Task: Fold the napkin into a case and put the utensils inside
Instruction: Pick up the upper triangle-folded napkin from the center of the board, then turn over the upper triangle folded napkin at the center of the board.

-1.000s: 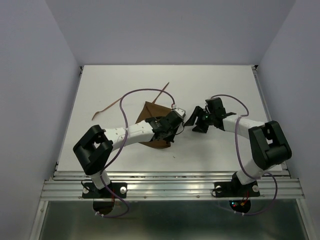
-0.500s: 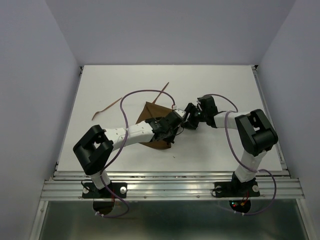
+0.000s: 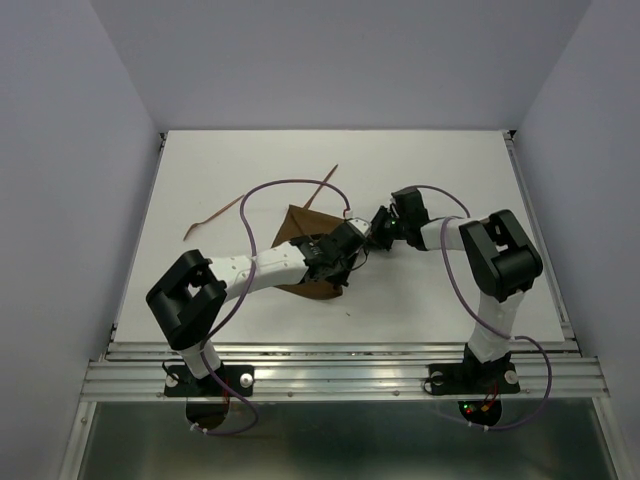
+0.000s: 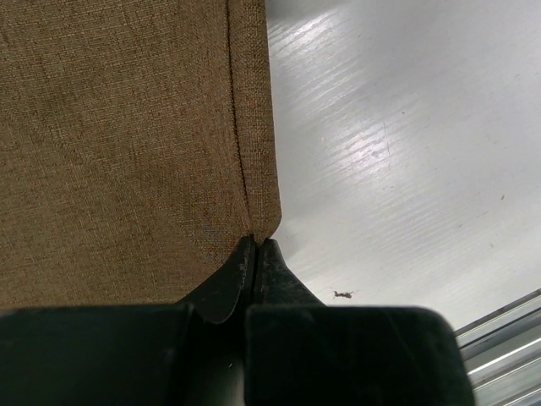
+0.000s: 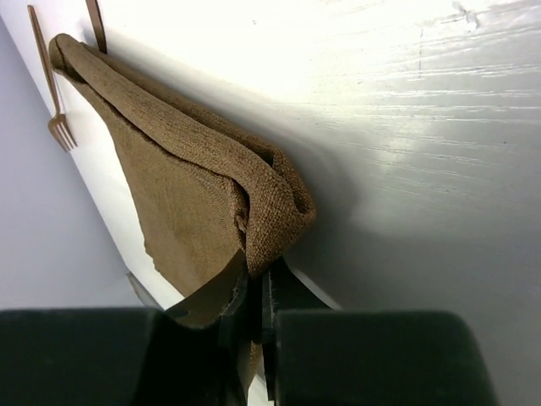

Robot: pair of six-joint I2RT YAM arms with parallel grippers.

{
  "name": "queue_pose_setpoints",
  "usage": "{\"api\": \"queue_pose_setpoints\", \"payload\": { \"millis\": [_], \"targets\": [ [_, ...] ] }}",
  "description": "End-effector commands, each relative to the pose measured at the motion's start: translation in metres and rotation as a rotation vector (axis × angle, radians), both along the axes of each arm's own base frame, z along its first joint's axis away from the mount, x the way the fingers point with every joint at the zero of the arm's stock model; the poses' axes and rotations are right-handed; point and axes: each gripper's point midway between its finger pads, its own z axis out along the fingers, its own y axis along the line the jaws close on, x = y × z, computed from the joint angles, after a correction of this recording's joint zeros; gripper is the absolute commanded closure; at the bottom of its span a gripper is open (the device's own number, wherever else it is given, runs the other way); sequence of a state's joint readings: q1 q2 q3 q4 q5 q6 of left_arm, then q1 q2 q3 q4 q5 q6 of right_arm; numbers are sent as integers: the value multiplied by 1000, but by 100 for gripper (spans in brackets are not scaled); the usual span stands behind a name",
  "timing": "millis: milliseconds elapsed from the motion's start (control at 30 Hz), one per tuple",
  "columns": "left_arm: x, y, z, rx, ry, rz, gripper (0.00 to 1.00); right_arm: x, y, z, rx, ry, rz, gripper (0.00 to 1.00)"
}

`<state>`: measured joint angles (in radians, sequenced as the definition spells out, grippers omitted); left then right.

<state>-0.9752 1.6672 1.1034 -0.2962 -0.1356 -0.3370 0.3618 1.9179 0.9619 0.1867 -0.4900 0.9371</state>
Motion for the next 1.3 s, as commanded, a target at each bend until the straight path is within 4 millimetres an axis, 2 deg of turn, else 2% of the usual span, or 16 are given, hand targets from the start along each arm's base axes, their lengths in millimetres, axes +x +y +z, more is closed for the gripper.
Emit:
{"api": "queue_pose_setpoints", "payload": {
  "millis": [0, 133, 167, 200, 300, 333, 400, 433, 500, 533, 667, 767, 833, 1000, 1267],
  "targets": [
    [3, -2, 26, -36, -42, -10, 100, 17, 1, 26, -28, -116, -7, 96],
    [5, -3, 38, -40, -49, 2, 100, 18, -9, 44, -88, -183, -15, 99],
    [6, -3, 45, -44, -53, 6, 100, 18, -16, 45, -124, -184, -34, 99],
    [6, -4, 49, -48, -54, 5, 100, 19, -19, 58, -139, -224, -36, 99],
    [6, -9, 71, -88, -66, -5, 100, 18, -30, 71, -188, -251, -61, 99],
    [6, -9, 77, -96, -68, -7, 100, 17, -33, 86, -198, -286, -59, 99],
    [5, -13, 94, -116, -71, -17, 100, 13, -42, 98, -243, -292, -69, 99],
    [6, -18, 105, -136, -80, -21, 100, 11, -46, 116, -244, -333, -83, 99],
    [0, -21, 116, -151, -72, -40, 100, 7, -58, 128, -286, -356, -114, 99],
    [-1, -26, 127, -170, -76, -52, 100, 5, -63, 146, -297, -398, -128, 99],
    [-6, -39, 152, -203, -87, -83, 100, -5, -87, 163, -392, -406, -179, 99],
    [-10, -48, 165, -203, -94, -92, 100, -17, -101, 186, -417, -447, -218, 99],
    [-11, -54, 173, -214, -102, -100, 100, -22, -109, 196, -434, -463, -240, 99],
    [-21, -72, 185, -260, -88, -139, 100, -39, -144, 217, -545, -484, -335, 99],
    [-44, -114, 210, -348, -64, -212, 100, -68, -192, 265, -686, -542, -459, 99]
  ]
}}
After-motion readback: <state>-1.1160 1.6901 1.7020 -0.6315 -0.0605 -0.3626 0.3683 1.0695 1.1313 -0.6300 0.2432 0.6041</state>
